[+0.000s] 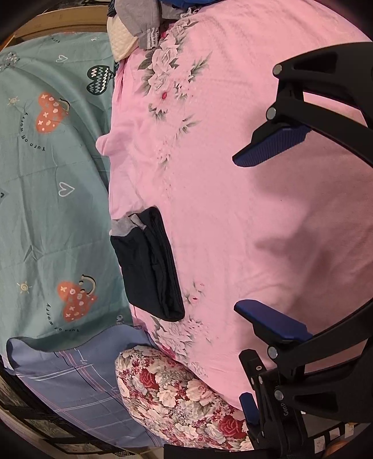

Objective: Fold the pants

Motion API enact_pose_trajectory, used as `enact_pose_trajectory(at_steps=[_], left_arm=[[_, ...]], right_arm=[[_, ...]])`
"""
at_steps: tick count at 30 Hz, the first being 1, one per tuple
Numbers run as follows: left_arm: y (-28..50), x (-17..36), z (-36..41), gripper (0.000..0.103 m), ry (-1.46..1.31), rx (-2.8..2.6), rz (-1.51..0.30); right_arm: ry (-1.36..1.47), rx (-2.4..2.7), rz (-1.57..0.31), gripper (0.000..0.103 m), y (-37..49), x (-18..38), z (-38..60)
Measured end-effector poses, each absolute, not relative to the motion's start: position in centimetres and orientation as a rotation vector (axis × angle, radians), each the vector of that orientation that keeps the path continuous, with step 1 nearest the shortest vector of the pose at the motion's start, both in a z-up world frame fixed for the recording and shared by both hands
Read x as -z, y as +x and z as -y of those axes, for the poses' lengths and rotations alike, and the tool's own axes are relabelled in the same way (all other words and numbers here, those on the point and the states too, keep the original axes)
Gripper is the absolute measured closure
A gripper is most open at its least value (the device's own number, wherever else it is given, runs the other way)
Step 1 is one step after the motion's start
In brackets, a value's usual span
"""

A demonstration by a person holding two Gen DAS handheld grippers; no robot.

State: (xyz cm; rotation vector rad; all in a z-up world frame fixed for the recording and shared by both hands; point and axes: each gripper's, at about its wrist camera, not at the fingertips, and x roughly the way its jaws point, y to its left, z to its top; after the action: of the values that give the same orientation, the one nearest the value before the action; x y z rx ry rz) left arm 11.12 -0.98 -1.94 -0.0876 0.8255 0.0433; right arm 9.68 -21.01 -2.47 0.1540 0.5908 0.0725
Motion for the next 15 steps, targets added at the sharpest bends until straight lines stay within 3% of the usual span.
enact_pose_trajectory(at_steps=[15], left_arm=[[10.46, 1.23, 1.12, 0.002, -0.057, -0.059, -0.761]], right_arm=[[0.151, -0.067, -0.59, 0.009, 9.74, 2.43, 21.16]])
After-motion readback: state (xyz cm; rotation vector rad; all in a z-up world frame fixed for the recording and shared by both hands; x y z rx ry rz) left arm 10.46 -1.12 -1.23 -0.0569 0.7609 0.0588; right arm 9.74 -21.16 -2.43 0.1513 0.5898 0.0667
